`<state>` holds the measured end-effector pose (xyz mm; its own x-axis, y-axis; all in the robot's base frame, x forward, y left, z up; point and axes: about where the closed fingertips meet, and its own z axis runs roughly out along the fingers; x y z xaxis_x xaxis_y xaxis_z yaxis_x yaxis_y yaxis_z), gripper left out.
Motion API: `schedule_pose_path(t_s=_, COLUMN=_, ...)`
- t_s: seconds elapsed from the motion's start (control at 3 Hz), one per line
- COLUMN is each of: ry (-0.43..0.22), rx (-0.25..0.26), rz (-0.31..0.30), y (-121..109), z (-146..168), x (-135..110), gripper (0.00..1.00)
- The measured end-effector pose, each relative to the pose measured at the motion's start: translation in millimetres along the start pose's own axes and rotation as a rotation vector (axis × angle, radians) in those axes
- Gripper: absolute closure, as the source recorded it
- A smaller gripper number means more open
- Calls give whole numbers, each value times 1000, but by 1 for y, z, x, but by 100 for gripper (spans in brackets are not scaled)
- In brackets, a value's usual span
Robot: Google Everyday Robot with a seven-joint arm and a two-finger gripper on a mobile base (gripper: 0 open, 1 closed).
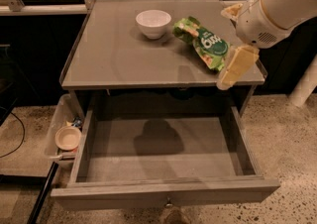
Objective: Place green rice chip bag into top drawer
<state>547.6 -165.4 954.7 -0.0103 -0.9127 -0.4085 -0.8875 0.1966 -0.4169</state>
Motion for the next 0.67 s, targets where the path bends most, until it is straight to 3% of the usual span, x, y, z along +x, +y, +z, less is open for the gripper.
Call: schedule_pose_path(t_s=0.67, ry=-244, rx=86, rz=108, y=-55, z=48, x=12, gripper=0)
